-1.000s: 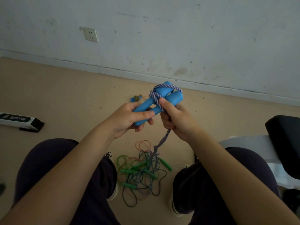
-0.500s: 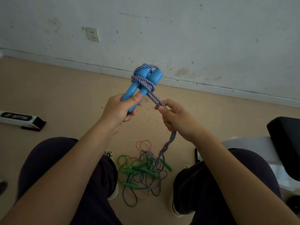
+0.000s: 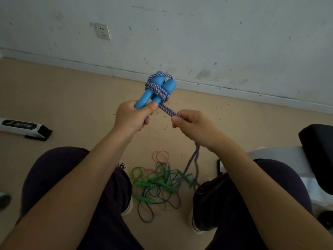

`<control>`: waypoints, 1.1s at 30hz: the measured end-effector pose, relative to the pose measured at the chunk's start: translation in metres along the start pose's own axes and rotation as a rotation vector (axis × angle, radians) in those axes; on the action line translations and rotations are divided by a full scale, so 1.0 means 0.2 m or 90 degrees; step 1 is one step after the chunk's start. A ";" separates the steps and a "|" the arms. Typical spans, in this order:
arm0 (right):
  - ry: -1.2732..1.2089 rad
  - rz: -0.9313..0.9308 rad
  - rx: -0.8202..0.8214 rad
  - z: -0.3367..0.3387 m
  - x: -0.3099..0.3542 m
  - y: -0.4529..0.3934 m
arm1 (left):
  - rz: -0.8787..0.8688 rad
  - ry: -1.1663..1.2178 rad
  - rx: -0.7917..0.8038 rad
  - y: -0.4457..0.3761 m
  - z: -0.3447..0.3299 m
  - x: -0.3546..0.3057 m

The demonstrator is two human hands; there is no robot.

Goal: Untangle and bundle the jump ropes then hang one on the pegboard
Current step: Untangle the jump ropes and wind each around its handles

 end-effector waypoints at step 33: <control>0.119 0.151 -0.115 0.13 0.00 -0.04 | -0.080 -0.360 0.528 0.25 -0.30 0.10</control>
Point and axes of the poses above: each hand's wrist, its own y-axis away from the middle knuckle, its own z-axis out of the back of the hand, x = y × z, the point moved 9 cm from there along -y, towards the middle knuckle, and after that the axes turned 10 degrees about -x, right-handed, at the moved point
